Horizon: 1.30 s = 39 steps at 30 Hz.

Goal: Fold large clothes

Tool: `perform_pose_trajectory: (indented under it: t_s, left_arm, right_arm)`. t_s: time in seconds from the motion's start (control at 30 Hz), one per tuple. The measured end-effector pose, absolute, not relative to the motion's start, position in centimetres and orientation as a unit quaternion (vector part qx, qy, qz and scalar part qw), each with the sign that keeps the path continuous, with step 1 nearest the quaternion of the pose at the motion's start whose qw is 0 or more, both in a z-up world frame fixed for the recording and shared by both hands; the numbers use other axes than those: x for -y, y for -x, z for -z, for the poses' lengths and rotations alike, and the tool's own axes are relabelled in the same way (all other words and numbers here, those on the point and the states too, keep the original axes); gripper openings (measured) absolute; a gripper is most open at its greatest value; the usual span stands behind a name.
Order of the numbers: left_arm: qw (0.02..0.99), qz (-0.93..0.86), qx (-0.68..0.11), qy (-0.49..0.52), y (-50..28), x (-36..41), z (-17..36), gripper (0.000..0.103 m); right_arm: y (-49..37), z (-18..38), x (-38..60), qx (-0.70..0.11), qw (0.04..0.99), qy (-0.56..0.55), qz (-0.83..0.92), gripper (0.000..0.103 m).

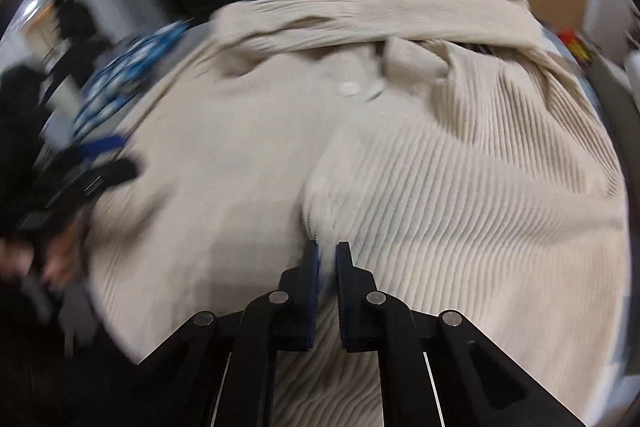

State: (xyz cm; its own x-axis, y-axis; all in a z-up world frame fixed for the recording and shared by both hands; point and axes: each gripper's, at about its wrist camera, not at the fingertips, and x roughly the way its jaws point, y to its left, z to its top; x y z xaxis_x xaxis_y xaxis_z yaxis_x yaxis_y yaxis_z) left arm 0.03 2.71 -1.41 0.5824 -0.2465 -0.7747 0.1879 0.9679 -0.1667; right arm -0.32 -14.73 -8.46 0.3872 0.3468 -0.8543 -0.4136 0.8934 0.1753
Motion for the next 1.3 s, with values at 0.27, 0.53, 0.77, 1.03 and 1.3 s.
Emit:
perform_pose_trajectory:
  t_s: [0.27, 0.53, 0.77, 1.03, 1.3]
  left_arm:
    - [0.858, 0.181, -0.48, -0.011, 1.0, 0.1, 3.5, 0.101]
    - [0.856, 0.164, -0.49, -0.002, 6.1, -2.5, 3.8, 0.101]
    - [0.877, 0.115, -0.466, 0.03, 11.0, -5.2, 2.6, 0.101]
    - [0.875, 0.065, -0.45, 0.166, 10.3, -9.9, 3.8, 0.087]
    - [0.874, 0.042, -0.468, 0.122, 9.0, -8.9, 5.2, 0.008]
  right_arm:
    - [0.9, 8.9, 17.4, -0.509, 0.83, -0.029, -0.228, 0.043]
    - [2.3, 7.2, 23.6, -0.475, 0.865, -0.064, -0.148, 0.053]
    - [4.4, 6.7, 24.8, -0.446, 0.882, -0.084, -0.124, 0.053]
    - [5.8, 6.5, 26.7, -0.427, 0.89, -0.118, -0.109, 0.054]
    - [6.3, 6.3, 28.9, -0.42, 0.894, -0.136, -0.076, 0.054]
